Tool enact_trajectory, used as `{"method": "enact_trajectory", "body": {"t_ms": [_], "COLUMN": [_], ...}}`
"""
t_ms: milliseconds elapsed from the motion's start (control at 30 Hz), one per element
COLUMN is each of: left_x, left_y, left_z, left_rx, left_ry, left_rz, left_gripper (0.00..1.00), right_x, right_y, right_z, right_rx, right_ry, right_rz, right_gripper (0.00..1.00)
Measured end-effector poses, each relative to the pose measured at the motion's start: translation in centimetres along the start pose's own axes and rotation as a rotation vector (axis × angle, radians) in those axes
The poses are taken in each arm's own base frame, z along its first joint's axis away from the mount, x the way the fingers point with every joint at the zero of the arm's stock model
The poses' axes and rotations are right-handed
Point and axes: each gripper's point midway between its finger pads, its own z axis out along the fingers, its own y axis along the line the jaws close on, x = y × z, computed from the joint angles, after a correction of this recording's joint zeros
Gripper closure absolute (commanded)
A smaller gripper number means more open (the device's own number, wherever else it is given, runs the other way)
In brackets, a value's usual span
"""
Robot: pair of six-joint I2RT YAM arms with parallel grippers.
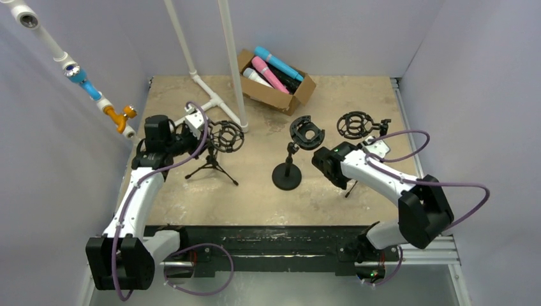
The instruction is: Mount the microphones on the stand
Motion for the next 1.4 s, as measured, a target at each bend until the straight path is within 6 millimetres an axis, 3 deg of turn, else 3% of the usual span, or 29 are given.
{"method": "enact_trajectory", "body": {"t_ms": [133, 233, 300, 367, 400, 600, 700, 833, 867, 1033, 1200, 1300, 1400], "left_x": [0.7, 1.0, 1.0, 1.1, 1.2, 1.5, 1.6, 1.7, 1.7, 1.4, 0.8, 0.8, 0.7], "left_y": [2.6, 3.7, 3.9, 4.3, 4.5, 4.6, 4.4, 4.2, 4.1, 3.4, 2.8, 2.4, 2.0], "left_z": [-1.1, -1.7, -1.8, -2.0, -2.1, -2.2, -2.2, -2.4, -2.5, -3.0, -3.4, -3.6, -3.7], "left_rx": [-0.102, -0.148, -0.159, -0.182, -0.194, -0.201, -0.198, -0.194, -0.193, -0.183, -0.168, -0.152, -0.136], "left_ry": [0.012, 0.018, 0.019, 0.026, 0.031, 0.041, 0.046, 0.054, 0.054, 0.054, 0.042, 0.048, 0.054], "left_rz": [-0.044, -0.066, -0.065, -0.062, -0.067, -0.083, -0.088, -0.096, -0.097, -0.101, -0.096, -0.107, -0.117], "left_gripper": [0.94, 0.80, 0.63, 0.55, 0.51, 0.37, 0.31, 0.20, 0.17, 0.11, 0.11, 0.11, 0.11], "right_x": [1.0, 1.1, 1.0, 1.0, 1.0, 0.5, -0.5, -1.9, -2.1, -2.2, -0.7, 0.0, 0.2], "right_y": [0.0, -0.4, -1.0, -1.4, -1.4, -1.1, -0.1, 1.4, 1.8, 2.2, 2.2, 3.8, 6.3], "right_z": [0.8, 1.8, 2.5, 2.9, 3.0, 2.4, 0.9, -1.7, -2.5, -5.5, -8.1, -10.8, -14.8], "right_rx": [0.037, 0.086, 0.118, 0.138, 0.142, 0.105, 0.033, -0.082, -0.112, -0.248, -0.473, -0.687, -0.947], "right_ry": [-0.007, -0.016, -0.020, -0.025, -0.027, -0.030, -0.020, 0.015, 0.032, 0.163, 0.358, 0.444, 0.493], "right_rz": [-0.043, -0.039, -0.036, -0.037, -0.035, -0.011, 0.052, 0.110, 0.112, 0.097, 0.096, 0.054, -0.025], "right_gripper": [0.94, 0.89, 0.73, 0.48, 0.41, 0.29, 0.25, 0.03, 0.01, 0.01, 0.01, 0.01, 0.01]}}
